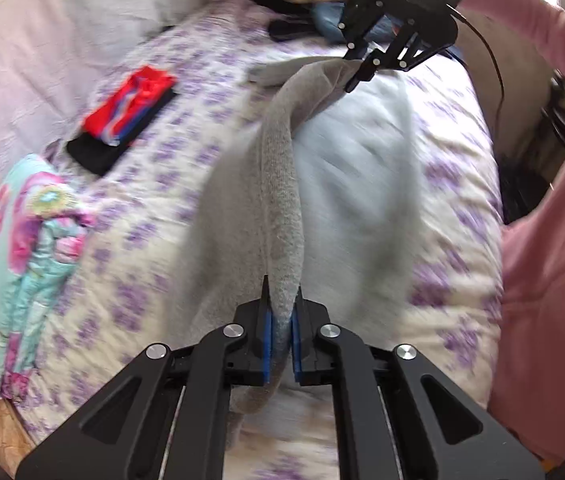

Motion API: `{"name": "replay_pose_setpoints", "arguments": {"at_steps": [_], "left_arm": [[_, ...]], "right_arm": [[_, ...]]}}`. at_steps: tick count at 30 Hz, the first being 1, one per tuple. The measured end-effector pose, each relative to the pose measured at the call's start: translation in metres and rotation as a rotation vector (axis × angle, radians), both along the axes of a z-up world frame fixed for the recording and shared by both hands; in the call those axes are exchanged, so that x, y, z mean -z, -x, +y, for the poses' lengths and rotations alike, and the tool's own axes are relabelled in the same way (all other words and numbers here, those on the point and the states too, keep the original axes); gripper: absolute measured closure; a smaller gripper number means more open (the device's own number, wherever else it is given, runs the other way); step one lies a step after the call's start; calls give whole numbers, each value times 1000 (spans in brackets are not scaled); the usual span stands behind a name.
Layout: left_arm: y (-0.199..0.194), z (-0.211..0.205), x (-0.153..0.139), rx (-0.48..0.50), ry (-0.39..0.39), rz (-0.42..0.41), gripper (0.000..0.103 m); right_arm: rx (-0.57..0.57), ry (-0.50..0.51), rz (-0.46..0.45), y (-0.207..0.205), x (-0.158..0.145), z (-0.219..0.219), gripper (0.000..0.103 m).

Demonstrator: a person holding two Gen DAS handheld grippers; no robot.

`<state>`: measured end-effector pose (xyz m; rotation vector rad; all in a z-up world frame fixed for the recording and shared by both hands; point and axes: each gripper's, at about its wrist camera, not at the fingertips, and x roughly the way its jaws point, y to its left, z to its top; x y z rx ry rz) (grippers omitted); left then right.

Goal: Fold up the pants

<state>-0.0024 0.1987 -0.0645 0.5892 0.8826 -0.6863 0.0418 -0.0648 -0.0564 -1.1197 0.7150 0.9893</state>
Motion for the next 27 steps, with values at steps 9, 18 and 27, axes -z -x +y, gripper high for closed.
{"name": "replay_pose_setpoints", "arguments": {"at_steps": [9, 18, 27], "left_arm": [[34, -9, 64, -30, -35, -23, 93], [67, -14, -5, -83, 95, -210, 29], [-48, -70, 44, -394, 287, 83, 7]], "right_arm": [[-11, 56, -238, 58, 92, -14, 91], [217, -366, 8, 47, 8, -49, 32], [1034, -604, 87, -114, -25, -74, 24]]}}
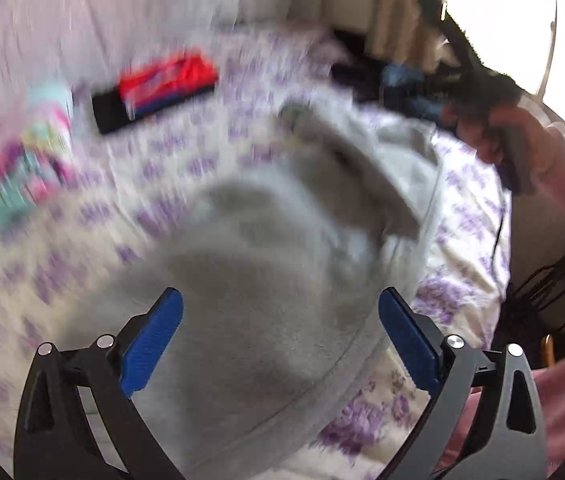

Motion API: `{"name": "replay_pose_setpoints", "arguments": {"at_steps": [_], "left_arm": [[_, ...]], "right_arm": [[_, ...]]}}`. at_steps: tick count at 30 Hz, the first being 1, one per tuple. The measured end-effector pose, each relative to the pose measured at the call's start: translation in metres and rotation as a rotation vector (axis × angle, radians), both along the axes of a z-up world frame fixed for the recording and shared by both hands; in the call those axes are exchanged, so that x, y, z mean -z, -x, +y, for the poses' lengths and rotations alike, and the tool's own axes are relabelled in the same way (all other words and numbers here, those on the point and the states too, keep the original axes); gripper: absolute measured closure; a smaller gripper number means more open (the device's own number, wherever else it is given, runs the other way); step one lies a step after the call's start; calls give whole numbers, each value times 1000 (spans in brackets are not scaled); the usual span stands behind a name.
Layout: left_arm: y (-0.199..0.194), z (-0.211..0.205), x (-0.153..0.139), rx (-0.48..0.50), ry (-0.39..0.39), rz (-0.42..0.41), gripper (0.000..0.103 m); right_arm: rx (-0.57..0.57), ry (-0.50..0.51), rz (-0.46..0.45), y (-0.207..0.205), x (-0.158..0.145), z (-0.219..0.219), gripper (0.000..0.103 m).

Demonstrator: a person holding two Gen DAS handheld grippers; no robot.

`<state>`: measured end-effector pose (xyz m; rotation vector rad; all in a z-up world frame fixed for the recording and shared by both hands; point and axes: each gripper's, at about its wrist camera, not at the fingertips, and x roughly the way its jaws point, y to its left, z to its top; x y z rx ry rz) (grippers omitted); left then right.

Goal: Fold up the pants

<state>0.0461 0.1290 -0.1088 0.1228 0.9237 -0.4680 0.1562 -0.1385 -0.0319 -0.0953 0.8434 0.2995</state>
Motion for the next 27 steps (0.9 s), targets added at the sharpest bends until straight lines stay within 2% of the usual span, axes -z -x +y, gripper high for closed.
{"name": "replay_pose_setpoints", "arguments": {"at_steps": [2, 4, 7, 10, 13, 14, 15, 16, 17, 19, 21, 25, 27], "left_arm": [[-10, -7, 28, -40, -7, 68, 7], [-14, -11, 50, -60, -53, 62, 6], [-5, -18, 54, -41, -87, 2, 5], [-5, -13, 56, -43, -59, 0, 5], [-2, -5, 53, -38, -20, 8, 5], [-3, -4, 52, -35, -8, 13, 5], [-3, -3, 50, -34, -1, 15, 5], [-3, -2, 49, -34, 6, 18, 5], [-5, -2, 50, -33, 10, 19, 5], [-6, -1, 50, -33, 12, 19, 5], [-6, -2, 51, -32, 7, 17, 5], [-5, -4, 52, -31, -7, 8, 5], [-4, -5, 53, -32, -11, 2, 4]], "right_arm": [[78, 18, 19, -25, 6, 4, 24], [138, 83, 42, -48, 14, 15, 24], [177, 179, 127, -85, 35, 34, 24], [199, 370, 218, -115, 70, 53, 24], [207, 492, 313, -123, 97, 51, 24], [204, 495, 312, -121, 99, 49, 27], [194, 491, 310, -119, 98, 46, 36], [187, 478, 317, -118, 94, 41, 61], [187, 445, 323, -116, 88, 35, 79], [183, 321, 318, -108, 67, 13, 94], [167, 182, 264, -94, 38, -8, 94], [168, -238, 86, -37, -23, -84, 94], [166, -400, 6, -8, -31, -123, 94]]}}
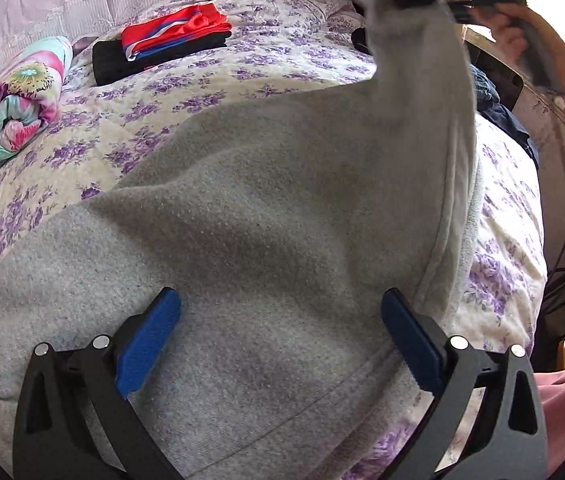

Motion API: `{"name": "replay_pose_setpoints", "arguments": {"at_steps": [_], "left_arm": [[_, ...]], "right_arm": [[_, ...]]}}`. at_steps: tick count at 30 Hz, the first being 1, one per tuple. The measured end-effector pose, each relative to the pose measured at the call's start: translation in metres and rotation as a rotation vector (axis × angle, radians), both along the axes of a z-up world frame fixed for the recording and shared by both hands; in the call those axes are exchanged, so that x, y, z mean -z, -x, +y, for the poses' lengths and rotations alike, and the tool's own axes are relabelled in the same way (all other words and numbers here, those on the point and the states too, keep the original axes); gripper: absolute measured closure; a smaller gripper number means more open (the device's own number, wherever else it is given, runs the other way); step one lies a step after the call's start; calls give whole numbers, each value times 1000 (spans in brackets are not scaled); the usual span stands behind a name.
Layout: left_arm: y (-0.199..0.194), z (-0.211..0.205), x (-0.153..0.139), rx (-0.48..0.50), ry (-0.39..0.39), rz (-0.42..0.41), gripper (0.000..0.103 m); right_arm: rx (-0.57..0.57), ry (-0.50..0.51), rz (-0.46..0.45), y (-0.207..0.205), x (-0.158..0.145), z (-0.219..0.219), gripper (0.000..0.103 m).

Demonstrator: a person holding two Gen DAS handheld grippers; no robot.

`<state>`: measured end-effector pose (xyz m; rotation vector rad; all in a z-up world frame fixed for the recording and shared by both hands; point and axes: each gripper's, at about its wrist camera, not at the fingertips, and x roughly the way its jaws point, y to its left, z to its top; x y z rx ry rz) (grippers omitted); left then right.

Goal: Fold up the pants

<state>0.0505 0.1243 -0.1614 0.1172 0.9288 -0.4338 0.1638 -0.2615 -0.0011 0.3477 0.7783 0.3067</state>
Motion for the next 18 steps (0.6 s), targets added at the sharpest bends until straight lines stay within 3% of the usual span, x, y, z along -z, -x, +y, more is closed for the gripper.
{"name": "replay_pose_setpoints", "arguments": {"at_steps": [2, 4, 6, 8, 9, 10, 12, 13, 14, 18], "left_arm": [[-1, 2, -1, 0, 15, 4, 4], [-2, 4, -1, 0, 27, 9, 5], [-2, 4, -1, 1, 22, 5, 5], [-2, 4, -1, 2, 18, -1, 5], [-1, 4, -2, 3, 18, -4, 5], [-1, 4, -2, 1, 21, -5, 5], [0, 4, -1, 1, 22, -11, 5], [0, 5, -1, 1, 21, -14, 5], [1, 4, -1, 2, 18, -14, 5], [2, 2, 0, 10, 3, -21, 4]], "right_arm": [[14, -183, -70, 29, 12, -41, 94], [48, -339, -97, 45, 45, -78, 94], [124, -440, -30, 51, 102, -110, 92], [263, -480, 144, 52, 168, -138, 84], [290, -555, 189, 56, 195, -148, 91], [262, -637, 141, 62, 201, -154, 91], [249, -552, 115, 67, 183, -151, 79], [235, -522, 82, 70, 172, -148, 54], [208, -511, 44, 70, 159, -144, 35], [199, -448, 95, 47, 149, -131, 36]]}}
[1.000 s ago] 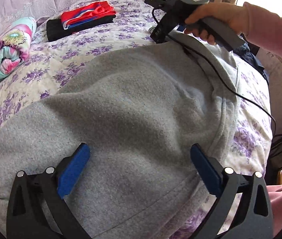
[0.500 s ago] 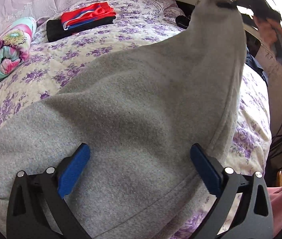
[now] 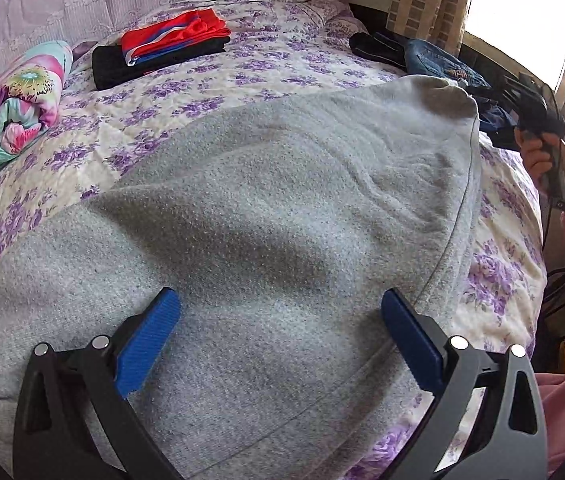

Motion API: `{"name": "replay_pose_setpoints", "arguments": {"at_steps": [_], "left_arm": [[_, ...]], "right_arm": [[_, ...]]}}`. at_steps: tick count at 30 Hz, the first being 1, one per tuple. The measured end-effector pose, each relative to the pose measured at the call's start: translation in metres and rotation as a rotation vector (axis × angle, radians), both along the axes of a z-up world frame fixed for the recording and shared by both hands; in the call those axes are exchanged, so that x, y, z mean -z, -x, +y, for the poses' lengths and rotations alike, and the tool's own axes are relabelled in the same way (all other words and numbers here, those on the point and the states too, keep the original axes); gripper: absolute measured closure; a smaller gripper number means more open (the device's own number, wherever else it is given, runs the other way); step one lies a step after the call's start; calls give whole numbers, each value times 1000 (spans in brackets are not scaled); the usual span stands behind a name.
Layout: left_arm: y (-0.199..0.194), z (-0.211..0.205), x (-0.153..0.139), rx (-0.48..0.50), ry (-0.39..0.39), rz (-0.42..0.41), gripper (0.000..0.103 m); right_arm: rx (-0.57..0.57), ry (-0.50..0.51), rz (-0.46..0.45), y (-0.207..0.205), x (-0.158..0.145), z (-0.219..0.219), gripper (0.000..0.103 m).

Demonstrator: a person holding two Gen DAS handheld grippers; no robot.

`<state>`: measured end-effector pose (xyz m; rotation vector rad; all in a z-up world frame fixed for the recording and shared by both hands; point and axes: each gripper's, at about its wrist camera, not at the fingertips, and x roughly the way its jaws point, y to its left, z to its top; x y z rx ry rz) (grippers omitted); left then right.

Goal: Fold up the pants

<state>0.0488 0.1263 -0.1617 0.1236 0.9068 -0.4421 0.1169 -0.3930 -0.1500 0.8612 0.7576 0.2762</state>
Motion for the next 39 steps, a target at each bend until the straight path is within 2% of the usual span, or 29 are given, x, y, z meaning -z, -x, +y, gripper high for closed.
{"name": "replay_pose_setpoints", "arguments": {"at_steps": [1, 2, 3, 4, 5, 7, 9, 10, 12, 14, 17, 21, 23, 27, 29, 30, 34, 35, 37, 39], "left_arm": [[0, 0, 0, 1, -3, -3, 4], [1, 0, 0, 2, -4, -5, 4], [2, 0, 0, 3, -2, -5, 4], [4, 1, -1, 5, 3, -5, 4], [7, 2, -1, 12, 12, -6, 4], [13, 4, -3, 23, 26, -9, 4], [17, 7, -4, 28, 45, 0, 4], [19, 10, -5, 27, 51, 4, 5], [25, 15, -10, 16, 62, 11, 5], [35, 23, -16, -2, 83, 11, 5], [55, 35, -30, -11, 138, -13, 5], [77, 44, -48, -76, 67, -93, 5], [88, 55, -58, -105, 66, -119, 5], [108, 76, -65, -191, 32, -140, 5], [118, 86, -65, -234, 30, -135, 5], [120, 90, -64, -245, 34, -132, 5], [133, 101, -61, -284, 48, -135, 5], [133, 103, -61, -290, 55, -135, 5], [133, 105, -61, -299, 66, -131, 5], [131, 105, -64, -298, 71, -139, 5]], "right_arm": [[-4, 22, 24, -6, 1, 2, 59], [-26, 80, 39, -13, -3, 5, 76], [-24, 135, 16, -12, -12, 6, 82], [-11, 148, -18, -7, -17, 4, 86], [6, 130, -52, 0, -22, -1, 86], [41, 129, -34, 9, -16, -10, 85], [63, 197, 87, 10, 6, -15, 66], [63, 189, 100, 12, 12, -19, 63], [80, 192, 86, 24, 2, -20, 61], [114, 231, 29, 41, -19, -13, 59], [-33, 268, -114, 59, -54, 32, 59], [-396, 440, -283, 68, -81, 147, 59], [-577, 523, -351, 76, -82, 207, 59], [-1000, 682, -467, 102, -60, 315, 60], [-1113, 786, -525, 122, -47, 345, 61], [-1145, 846, -553, 133, -43, 356, 61], [-1162, 1034, -601, 127, -29, 384, 61], [-1163, 1071, -602, 124, -25, 387, 66], [-1204, 1084, -578, 125, -20, 391, 91], [-1212, 1066, -571, 130, -19, 382, 92]]}}
